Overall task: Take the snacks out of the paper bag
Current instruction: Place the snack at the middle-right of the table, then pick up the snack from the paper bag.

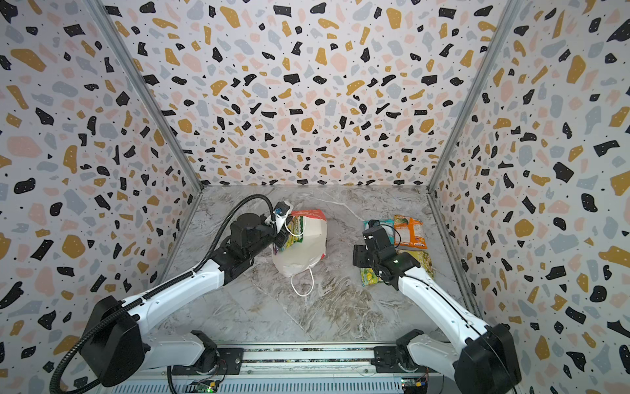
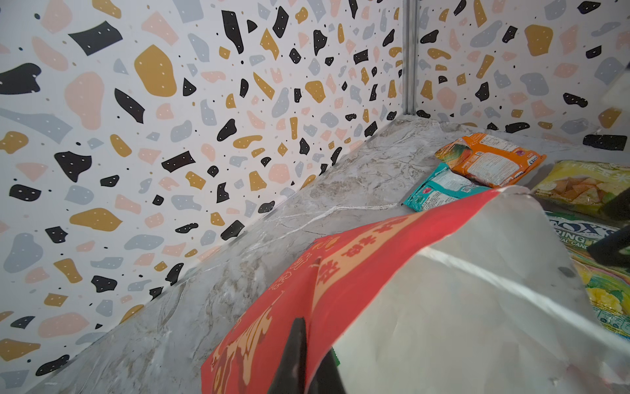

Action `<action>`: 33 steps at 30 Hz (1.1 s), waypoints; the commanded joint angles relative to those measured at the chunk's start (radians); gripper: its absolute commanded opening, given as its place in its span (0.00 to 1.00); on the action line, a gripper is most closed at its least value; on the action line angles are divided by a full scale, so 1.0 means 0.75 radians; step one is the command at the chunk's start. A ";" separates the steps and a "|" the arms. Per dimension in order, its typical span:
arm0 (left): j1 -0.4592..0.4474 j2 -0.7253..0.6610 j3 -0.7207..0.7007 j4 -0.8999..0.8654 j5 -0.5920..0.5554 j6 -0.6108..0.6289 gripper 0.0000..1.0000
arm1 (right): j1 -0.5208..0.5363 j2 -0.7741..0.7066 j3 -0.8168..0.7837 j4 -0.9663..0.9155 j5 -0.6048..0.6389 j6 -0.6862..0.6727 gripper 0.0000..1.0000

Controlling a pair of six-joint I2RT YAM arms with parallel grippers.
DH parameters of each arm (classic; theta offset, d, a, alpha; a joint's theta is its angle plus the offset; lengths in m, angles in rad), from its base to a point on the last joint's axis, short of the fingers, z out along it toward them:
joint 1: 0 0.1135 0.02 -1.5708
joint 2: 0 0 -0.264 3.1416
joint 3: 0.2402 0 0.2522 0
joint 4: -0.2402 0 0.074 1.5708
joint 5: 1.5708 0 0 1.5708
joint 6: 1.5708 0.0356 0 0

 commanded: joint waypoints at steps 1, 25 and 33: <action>-0.003 -0.008 0.021 0.041 0.009 -0.004 0.00 | 0.012 -0.129 -0.044 0.119 0.006 -0.061 0.69; -0.003 -0.026 0.041 0.022 0.069 -0.016 0.00 | 0.671 0.122 0.068 0.680 -0.044 -0.460 0.03; -0.003 -0.034 0.036 0.022 0.097 -0.034 0.00 | 0.729 0.341 0.086 0.818 0.068 -0.403 0.02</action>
